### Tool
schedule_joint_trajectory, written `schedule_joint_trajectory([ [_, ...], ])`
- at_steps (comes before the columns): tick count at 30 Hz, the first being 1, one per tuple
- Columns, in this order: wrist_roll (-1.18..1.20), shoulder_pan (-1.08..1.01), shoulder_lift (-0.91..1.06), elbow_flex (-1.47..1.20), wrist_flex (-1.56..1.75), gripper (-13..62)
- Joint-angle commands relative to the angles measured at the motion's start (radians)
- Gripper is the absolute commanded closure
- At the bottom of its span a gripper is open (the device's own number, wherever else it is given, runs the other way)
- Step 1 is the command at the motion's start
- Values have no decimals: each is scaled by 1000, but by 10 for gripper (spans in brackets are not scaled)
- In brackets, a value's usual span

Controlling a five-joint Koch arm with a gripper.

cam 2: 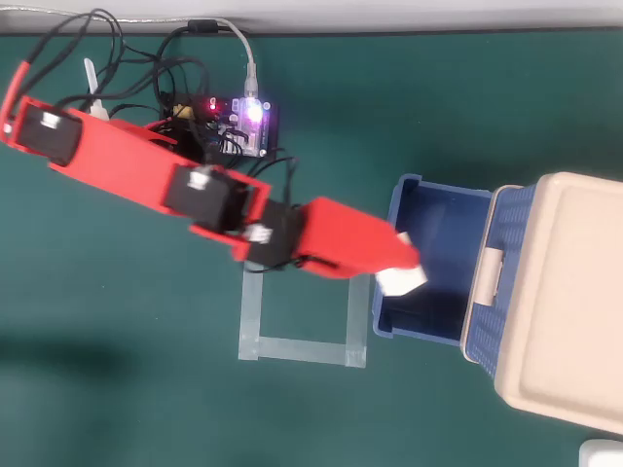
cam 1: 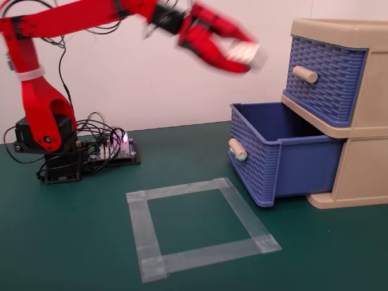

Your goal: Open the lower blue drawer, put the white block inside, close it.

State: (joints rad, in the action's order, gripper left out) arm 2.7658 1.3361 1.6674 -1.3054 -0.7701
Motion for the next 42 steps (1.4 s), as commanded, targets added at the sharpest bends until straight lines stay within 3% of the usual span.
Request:
schedule_joint_trajectory([
  [1,133,34,-67,109,2,576],
  [10,147,46,-160,126,2,550],
  [14,121,46,-169,137,5,248],
  [16,100,44,-161,138,5,188],
  [24,98,40,25,143,-52,166],
  [29,-98,28,71,109,-503,165],
  [32,-133,2,-17,121,-723,164],
  [38,-95,-6,-216,219,-723,165],
  [42,-15,6,-423,433,-701,164],
])
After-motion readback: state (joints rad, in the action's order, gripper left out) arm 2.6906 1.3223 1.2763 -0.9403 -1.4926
